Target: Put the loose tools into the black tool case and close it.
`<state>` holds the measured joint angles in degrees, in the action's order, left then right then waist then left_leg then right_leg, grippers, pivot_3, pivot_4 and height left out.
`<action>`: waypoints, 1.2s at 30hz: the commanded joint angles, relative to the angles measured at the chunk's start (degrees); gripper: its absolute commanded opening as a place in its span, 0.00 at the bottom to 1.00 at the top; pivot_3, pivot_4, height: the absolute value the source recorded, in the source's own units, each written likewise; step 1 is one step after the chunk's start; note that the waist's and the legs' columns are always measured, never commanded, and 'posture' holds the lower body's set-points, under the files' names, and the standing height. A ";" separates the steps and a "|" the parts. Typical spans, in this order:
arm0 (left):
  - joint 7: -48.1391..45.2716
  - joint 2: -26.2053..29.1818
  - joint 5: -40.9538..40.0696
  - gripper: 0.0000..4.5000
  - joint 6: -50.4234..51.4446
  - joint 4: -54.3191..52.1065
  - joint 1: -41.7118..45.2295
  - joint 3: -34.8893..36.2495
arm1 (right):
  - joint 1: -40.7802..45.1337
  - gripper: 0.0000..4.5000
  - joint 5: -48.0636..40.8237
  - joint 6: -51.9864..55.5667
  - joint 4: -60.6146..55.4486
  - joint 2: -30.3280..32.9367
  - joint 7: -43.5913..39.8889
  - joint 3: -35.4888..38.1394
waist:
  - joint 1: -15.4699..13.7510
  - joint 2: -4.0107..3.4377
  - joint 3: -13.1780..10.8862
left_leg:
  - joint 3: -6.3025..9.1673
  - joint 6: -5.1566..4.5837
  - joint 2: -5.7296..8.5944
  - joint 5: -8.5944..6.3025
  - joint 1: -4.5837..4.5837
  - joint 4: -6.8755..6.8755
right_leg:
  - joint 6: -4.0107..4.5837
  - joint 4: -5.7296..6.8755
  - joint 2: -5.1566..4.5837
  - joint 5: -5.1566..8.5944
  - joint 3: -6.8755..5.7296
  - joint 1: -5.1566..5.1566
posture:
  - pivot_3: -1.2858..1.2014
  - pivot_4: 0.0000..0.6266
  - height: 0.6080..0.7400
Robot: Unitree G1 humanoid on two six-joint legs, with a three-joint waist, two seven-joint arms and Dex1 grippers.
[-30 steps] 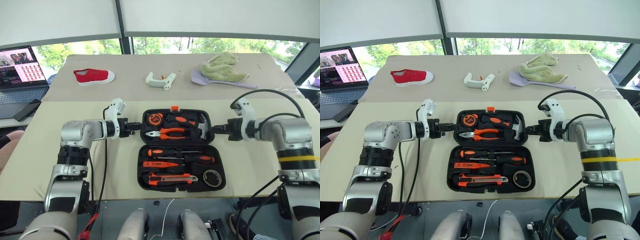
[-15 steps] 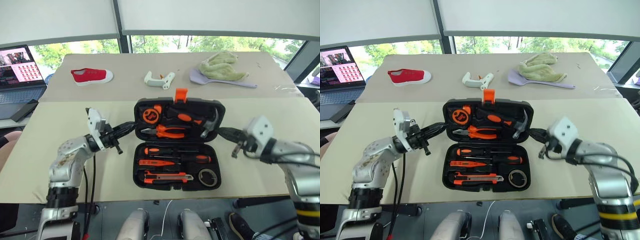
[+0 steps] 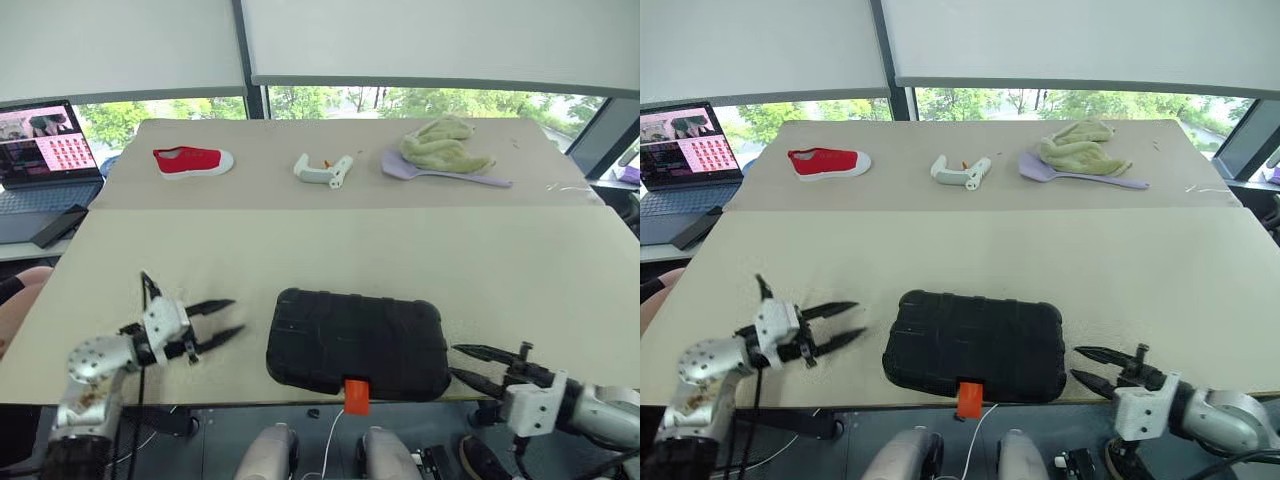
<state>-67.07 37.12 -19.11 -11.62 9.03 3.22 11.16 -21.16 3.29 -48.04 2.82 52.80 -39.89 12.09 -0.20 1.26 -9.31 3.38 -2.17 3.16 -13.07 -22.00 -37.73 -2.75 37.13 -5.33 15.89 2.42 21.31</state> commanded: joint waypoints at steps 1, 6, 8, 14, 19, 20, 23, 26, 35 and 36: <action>-0.26 0.83 0.31 0.57 1.21 0.69 3.66 -1.94 | -4.90 0.30 -11.25 7.58 -5.96 1.84 -4.29 1.22 | -0.10 0.01 -0.01 | 0.00 -0.01 -0.01 -0.02 -0.02 0.00 | 0.00 -0.02 0.00 0.00 0.00 0.00 | 0.52 0.24 1.00; -0.76 -1.56 2.04 0.33 7.21 3.47 15.47 -8.70 | -15.85 0.00 -22.03 24.51 -22.58 5.77 -11.93 -2.02 | -0.63 0.00 -0.02 | 0.02 -0.01 -0.08 -0.03 -0.06 -0.03 | -0.02 -0.01 -0.03 -0.02 0.01 0.01 | 0.52 0.24 1.00; -1.20 -2.54 3.57 0.16 7.05 5.08 17.87 -11.13 | -16.41 0.00 -20.94 28.46 -25.80 5.80 -12.29 -3.48 | -0.57 0.06 0.00 | 0.07 -0.01 -0.07 -0.03 -0.08 -0.06 | -0.08 -0.04 0.02 -0.05 -0.04 -0.04 | 0.52 0.24 1.00; -3.01 -4.32 8.08 0.01 7.59 11.38 23.36 -17.78 | -9.96 0.00 -18.14 40.51 -33.04 2.53 -9.86 -9.84 | 0.36 0.07 0.00 | -0.07 -0.02 -0.02 -0.17 -0.19 -0.07 | -0.15 -0.05 0.06 -0.05 0.08 0.19 | 0.52 0.24 1.00; -2.95 -4.60 7.12 0.01 8.77 12.33 23.05 -17.34 | 2.12 0.00 -15.49 43.45 -29.26 -1.14 -8.12 -11.01 | 0.46 0.11 -0.03 | -0.10 0.02 0.01 -0.14 -0.56 -0.16 | -0.13 0.09 0.09 -0.11 0.11 0.67 | 0.52 0.24 1.00; -3.27 -4.38 6.47 0.01 9.24 11.81 22.26 -17.01 | 4.61 0.00 -14.86 43.25 -27.71 -1.88 -8.16 -11.41 | 0.58 0.12 -0.03 | -0.10 0.04 0.01 -0.12 -0.63 -0.16 | -0.12 0.09 0.09 -0.14 0.12 0.76 | 0.52 0.24 1.00; -3.54 -4.10 4.46 0.01 10.24 9.28 19.45 -15.59 | 12.51 0.00 -12.64 42.64 -22.21 -5.09 -7.27 -12.87 | 0.98 0.11 -0.03 | -0.12 0.05 0.01 -0.11 -0.70 -0.17 | -0.12 0.11 0.08 -0.16 0.12 0.86 | 0.52 0.24 1.00; -1.03 -4.25 2.29 0.01 13.03 4.90 16.00 -13.13 | 20.90 0.00 -10.48 42.25 -15.14 -8.37 -6.64 -14.38 | 1.15 0.11 -0.03 | -0.16 0.06 -0.02 -0.11 -0.76 -0.15 | -0.11 0.14 0.07 -0.17 0.12 1.00 | 0.52 0.24 1.00; 7.90 -4.48 -3.85 0.01 18.61 -2.20 13.32 -3.67 | 31.07 0.00 -9.14 39.86 0.18 -12.25 -7.29 -13.00 | 0.55 0.10 -0.04 | -0.17 0.10 0.02 -0.08 -0.80 -0.15 | -0.10 0.42 0.01 -0.17 0.12 1.17 | 0.52 0.24 1.00; 8.34 -4.10 -4.60 0.01 19.92 -2.80 14.92 -3.15 | 30.42 0.00 -9.77 39.82 0.18 -11.84 -7.86 -12.25 | 0.50 0.10 -0.04 | -0.17 0.11 0.02 -0.08 -0.80 -0.15 | -0.10 0.45 0.01 -0.17 0.11 1.20 | 0.52 0.24 1.00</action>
<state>-59.92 31.69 -21.06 6.71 9.43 15.20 4.93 9.87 -4.69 -6.62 3.25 39.90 -47.29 -3.18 0.30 1.36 -9.35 3.21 -2.06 3.18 -13.15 -22.81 -37.88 -2.85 37.61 -5.31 15.72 2.52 22.53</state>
